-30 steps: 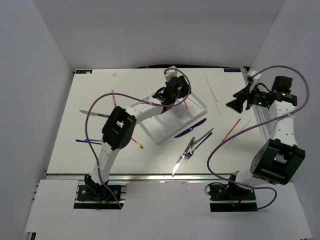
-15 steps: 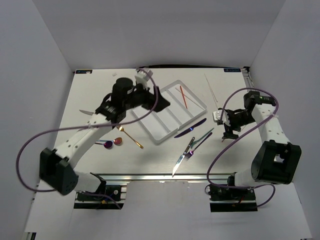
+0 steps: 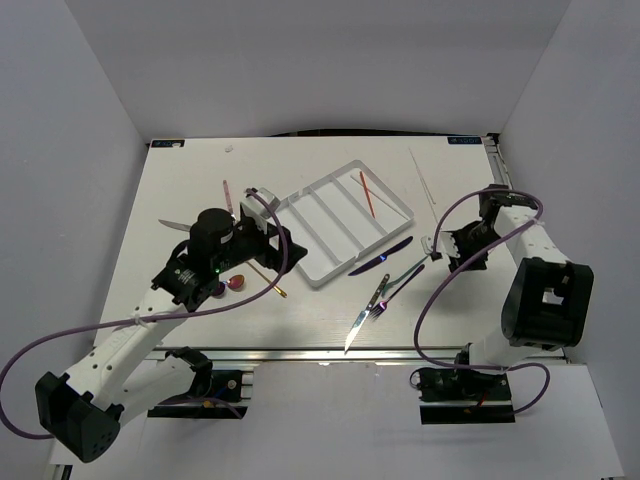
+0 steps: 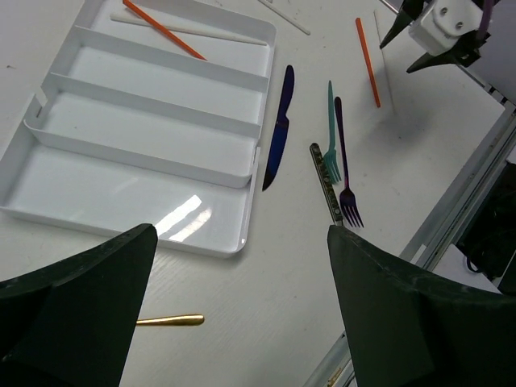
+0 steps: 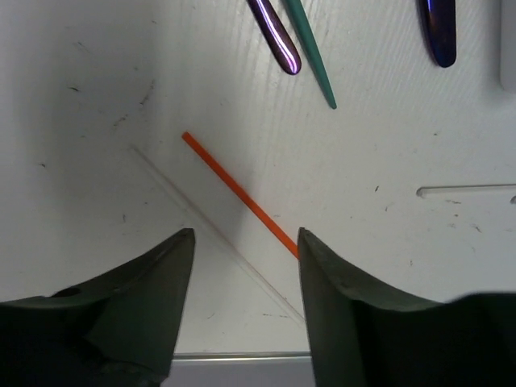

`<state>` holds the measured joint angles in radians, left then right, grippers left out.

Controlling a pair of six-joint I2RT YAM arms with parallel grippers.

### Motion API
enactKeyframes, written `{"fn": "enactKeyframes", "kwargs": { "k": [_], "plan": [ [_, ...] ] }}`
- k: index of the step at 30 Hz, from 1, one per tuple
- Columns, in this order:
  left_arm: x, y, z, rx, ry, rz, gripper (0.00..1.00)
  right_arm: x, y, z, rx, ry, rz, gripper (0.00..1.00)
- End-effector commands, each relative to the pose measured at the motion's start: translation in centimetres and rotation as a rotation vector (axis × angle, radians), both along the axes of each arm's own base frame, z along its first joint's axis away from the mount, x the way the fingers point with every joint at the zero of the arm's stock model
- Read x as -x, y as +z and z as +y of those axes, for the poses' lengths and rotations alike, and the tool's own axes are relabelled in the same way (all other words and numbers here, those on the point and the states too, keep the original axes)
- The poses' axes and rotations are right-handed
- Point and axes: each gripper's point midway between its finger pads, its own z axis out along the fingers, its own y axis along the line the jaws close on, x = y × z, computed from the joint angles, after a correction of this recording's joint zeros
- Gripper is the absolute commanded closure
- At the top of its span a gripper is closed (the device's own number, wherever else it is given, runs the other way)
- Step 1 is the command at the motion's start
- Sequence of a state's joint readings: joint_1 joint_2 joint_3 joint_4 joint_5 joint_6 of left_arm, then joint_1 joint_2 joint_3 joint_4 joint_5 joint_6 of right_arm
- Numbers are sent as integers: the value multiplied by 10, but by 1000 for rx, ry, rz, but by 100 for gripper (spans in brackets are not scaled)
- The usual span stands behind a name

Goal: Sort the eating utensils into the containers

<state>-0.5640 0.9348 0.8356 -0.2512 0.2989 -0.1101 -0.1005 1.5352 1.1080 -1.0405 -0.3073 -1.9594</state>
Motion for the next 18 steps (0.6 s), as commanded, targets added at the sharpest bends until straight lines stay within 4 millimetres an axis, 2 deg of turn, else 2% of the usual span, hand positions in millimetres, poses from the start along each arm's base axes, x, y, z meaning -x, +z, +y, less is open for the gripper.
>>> {"fn": "enactKeyframes", "kwargs": {
  "k": [1, 2, 6, 18],
  "plan": [
    [5, 11, 4, 13, -8, -58, 2, -22, -8, -6, 49, 2, -45, 43],
    [6, 12, 4, 17, -11, -59, 2, -27, -13, -9, 62, -3, -39, 48],
    [7, 13, 4, 22, -11, -60, 2, -37, -26, -17, 102, -18, -19, 53],
    [3, 12, 8, 6, 14, -72, 2, -38, -60, -29, 173, -23, 52, 54]
  ]
}}
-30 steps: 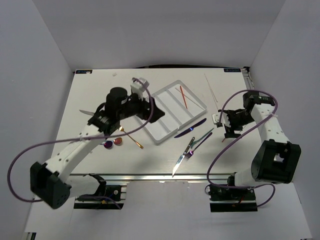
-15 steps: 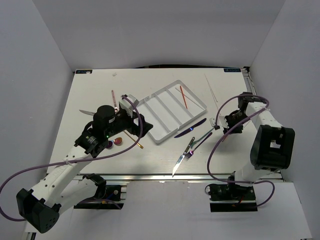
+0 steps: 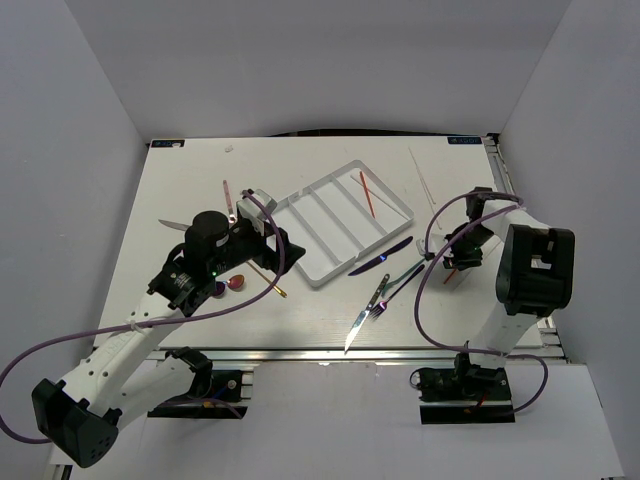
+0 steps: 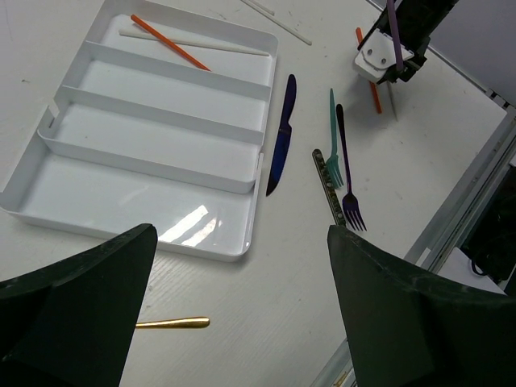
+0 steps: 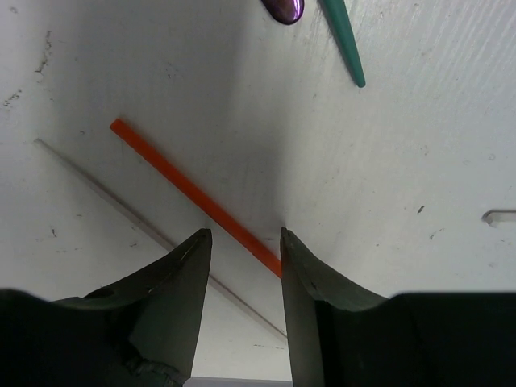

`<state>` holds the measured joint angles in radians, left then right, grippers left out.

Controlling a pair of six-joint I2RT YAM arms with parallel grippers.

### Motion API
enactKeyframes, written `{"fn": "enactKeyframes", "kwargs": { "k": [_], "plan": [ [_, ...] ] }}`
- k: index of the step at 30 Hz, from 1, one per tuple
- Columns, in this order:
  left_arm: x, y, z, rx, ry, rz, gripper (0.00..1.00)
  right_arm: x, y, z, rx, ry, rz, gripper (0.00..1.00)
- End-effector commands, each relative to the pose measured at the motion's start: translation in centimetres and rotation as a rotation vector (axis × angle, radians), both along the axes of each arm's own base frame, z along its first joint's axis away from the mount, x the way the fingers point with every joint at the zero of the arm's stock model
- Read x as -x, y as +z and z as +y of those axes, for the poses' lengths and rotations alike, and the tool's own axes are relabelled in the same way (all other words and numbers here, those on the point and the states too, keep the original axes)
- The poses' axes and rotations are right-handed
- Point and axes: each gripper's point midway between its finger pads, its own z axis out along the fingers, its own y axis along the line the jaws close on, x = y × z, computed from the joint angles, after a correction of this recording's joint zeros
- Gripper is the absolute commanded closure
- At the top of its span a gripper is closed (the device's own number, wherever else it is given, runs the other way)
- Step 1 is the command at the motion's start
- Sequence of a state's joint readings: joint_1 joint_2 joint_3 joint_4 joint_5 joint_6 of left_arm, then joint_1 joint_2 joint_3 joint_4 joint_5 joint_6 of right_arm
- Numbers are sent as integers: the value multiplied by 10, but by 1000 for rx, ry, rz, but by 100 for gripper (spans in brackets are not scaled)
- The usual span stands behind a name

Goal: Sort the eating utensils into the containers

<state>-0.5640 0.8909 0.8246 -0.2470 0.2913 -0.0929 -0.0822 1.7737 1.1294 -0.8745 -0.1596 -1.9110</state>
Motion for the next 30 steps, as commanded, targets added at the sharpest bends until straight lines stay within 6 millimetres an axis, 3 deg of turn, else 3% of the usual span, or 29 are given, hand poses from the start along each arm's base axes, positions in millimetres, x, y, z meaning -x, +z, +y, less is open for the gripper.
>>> {"fn": "enactKeyframes", "kwargs": {
  "k": [1, 7, 11, 19, 24, 30],
  "plan": [
    [-1, 2, 4, -1, 13, -25, 2, -9, -1, -5, 36, 10, -21, 54],
    [-3, 1, 5, -11, 19, -31, 2, -8, -20, -9, 62, -1, -5, 63],
    [-5, -2, 5, -19, 29, -27, 2, -14, -30, -6, 43, -10, 7, 74],
    [-7, -3, 7, -27, 41, -32, 2, -38, -28, 3, -12, -6, -63, 84],
    [-7, -3, 8, -28, 42, -33, 2, -50, -19, 14, -63, -10, -115, 90],
    [-6, -2, 8, -25, 43, -34, 2, -69, 20, 33, -167, -19, -232, 92]
  ]
}}
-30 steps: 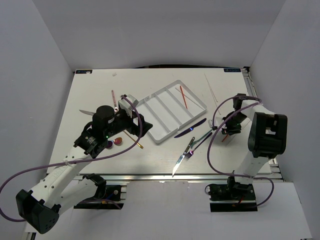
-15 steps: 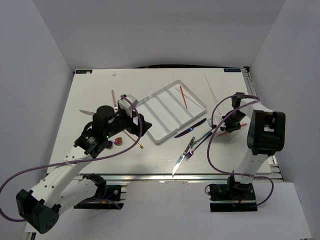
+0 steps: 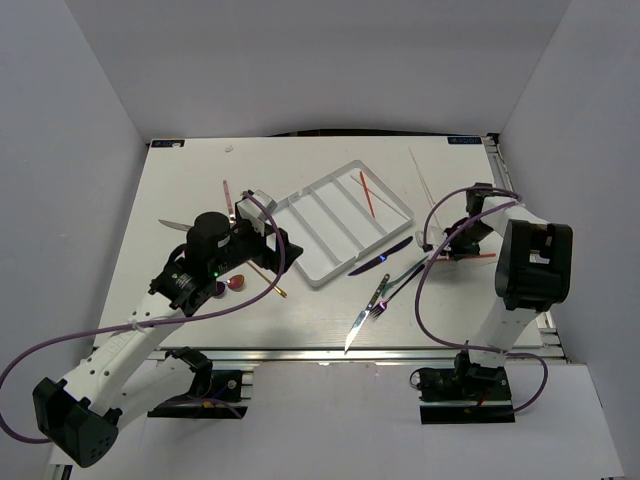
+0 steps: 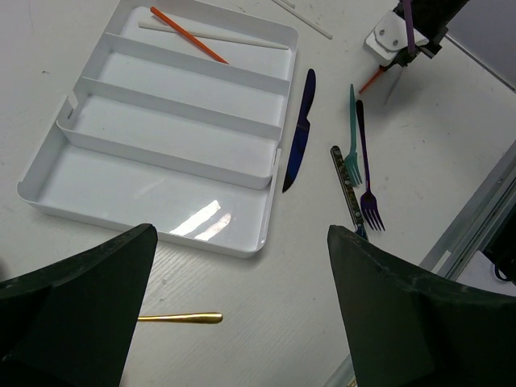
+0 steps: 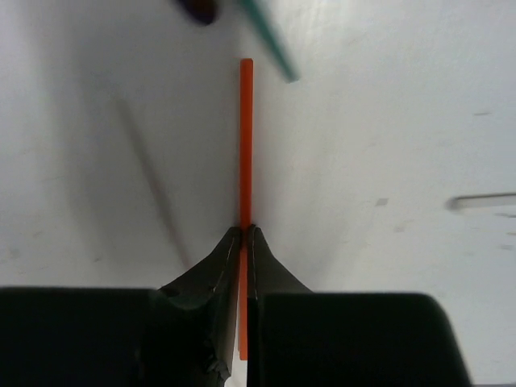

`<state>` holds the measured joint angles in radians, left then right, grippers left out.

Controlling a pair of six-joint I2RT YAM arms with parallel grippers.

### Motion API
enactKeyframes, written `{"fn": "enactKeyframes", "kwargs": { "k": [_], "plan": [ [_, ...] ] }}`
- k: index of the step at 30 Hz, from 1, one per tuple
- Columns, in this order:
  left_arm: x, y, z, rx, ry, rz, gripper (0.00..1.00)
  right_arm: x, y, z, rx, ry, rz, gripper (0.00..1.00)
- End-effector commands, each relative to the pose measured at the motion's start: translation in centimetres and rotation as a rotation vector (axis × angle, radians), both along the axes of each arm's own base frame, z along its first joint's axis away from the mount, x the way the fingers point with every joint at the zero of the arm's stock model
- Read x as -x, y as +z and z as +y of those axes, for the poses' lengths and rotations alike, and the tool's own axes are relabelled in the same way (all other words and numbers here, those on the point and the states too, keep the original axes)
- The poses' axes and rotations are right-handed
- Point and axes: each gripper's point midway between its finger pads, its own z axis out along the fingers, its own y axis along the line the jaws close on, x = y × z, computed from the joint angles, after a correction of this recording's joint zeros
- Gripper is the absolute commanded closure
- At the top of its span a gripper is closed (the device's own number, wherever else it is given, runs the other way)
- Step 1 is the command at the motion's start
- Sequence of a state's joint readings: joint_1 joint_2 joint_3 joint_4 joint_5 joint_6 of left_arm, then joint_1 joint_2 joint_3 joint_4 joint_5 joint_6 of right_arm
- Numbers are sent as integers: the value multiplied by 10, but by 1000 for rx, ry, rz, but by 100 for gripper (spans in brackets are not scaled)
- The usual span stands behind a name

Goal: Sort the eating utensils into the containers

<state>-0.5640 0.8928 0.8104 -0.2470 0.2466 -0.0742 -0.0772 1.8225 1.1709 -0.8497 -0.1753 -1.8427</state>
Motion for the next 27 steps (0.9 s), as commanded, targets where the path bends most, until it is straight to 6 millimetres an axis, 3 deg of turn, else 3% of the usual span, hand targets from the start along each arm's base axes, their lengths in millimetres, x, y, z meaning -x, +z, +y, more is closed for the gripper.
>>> {"fn": "enactKeyframes", "kwargs": {
  "k": [1, 9, 12, 13, 16, 18, 19, 21, 23, 24, 26, 27],
  "plan": [
    [0, 7, 2, 6, 4, -32, 2, -58, 31, 32, -156, 33, -251, 92],
    [0, 9, 2, 11, 3, -35, 2, -85, 110, 59, -308, -86, -411, 93],
    [1, 10, 2, 12, -1, -39, 2, -85, 137, 80, -375, -130, -433, 94],
    [1, 10, 2, 13, 1, -38, 2, -85, 150, 100, -401, -111, -441, 95],
    [1, 10, 2, 11, 2, -42, 2, -88, 169, 136, -478, -179, -403, 97],
    [1, 8, 3, 8, 3, -38, 2, -87, 171, 165, -542, -259, -330, 98],
    [0, 9, 3, 8, 6, -42, 2, -98, 186, 176, -586, -287, -357, 99],
    [-1, 8, 4, 3, 12, -45, 2, -102, 184, 201, -666, -433, -263, 100],
    [-2, 8, 5, 3, 18, -46, 2, -119, 198, 219, -755, -511, -255, 100],
    [-2, 7, 6, -3, 22, -47, 2, -119, 191, 232, -797, -577, -179, 100],
    [-3, 6, 7, -6, 30, -50, 2, -135, 195, 242, -862, -635, -205, 100],
    [-4, 5, 8, -11, 39, -47, 2, -140, 188, 247, -865, -666, -197, 100]
  ]
}}
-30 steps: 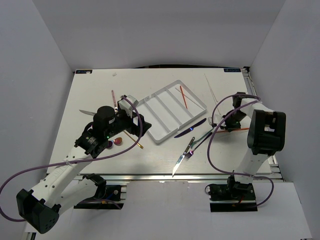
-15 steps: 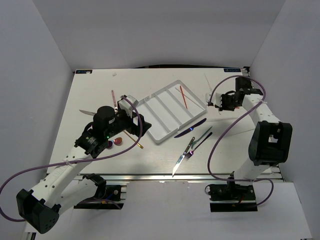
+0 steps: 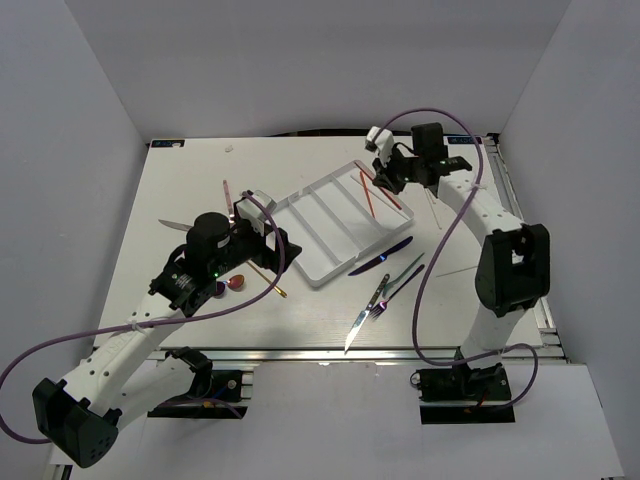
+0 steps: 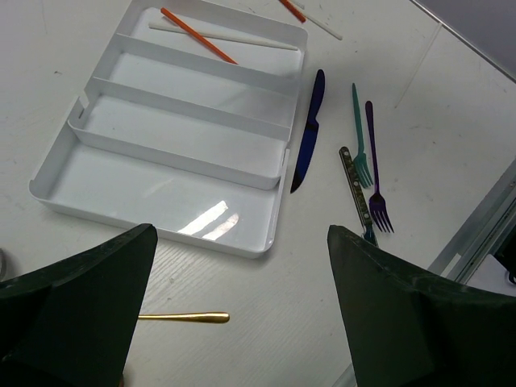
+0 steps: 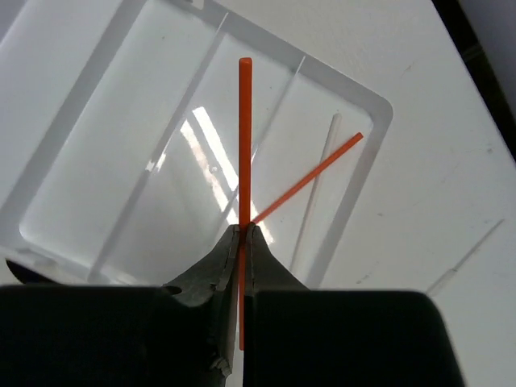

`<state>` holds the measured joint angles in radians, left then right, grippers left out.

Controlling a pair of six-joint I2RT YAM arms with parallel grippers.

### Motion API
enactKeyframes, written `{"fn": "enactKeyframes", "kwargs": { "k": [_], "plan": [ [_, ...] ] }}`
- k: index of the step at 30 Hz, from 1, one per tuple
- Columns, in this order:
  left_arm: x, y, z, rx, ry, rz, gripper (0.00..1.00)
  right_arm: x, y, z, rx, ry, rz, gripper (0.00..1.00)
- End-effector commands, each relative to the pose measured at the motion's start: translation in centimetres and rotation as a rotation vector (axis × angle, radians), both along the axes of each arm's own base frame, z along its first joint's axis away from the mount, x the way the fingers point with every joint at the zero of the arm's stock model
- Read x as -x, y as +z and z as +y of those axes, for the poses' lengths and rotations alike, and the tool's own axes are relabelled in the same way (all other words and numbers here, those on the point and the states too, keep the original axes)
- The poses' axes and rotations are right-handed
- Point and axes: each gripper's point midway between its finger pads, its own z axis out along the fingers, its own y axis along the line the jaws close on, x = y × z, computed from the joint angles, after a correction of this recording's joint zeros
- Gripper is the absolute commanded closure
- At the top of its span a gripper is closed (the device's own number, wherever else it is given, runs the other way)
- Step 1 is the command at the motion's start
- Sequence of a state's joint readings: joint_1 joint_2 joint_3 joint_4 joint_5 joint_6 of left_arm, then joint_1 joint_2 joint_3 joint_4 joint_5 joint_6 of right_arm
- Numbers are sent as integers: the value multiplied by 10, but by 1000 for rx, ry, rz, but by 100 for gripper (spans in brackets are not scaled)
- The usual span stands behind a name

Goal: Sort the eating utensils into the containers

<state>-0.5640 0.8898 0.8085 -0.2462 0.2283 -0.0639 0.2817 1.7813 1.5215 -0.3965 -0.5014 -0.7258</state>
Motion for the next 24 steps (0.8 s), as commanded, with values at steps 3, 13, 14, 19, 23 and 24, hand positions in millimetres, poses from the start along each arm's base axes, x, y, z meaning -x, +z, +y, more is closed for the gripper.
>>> {"fn": "enactKeyframes", "kwargs": {
  "k": [3, 13, 14, 19, 23, 24],
  "plan": [
    [-4, 3, 6, -12, 32, -40, 2, -44, 3, 24, -220, -244, 79, 100],
    [-6, 3, 7, -18, 38, -42, 2, -73, -59, 8, -128, -376, 101, 84],
    [-6, 2, 7, -18, 37, -41, 2, -74, -66, 7, -109, -380, 110, 80],
    [-3, 6, 7, -8, 30, -47, 2, -72, -55, 0, -71, -378, 99, 53],
    [1, 11, 5, 10, 13, -52, 2, -56, -16, -10, -54, -332, 55, 43],
    [2, 13, 6, 17, 11, -57, 2, -50, -12, -14, -24, -284, 39, 39]
  ]
}}
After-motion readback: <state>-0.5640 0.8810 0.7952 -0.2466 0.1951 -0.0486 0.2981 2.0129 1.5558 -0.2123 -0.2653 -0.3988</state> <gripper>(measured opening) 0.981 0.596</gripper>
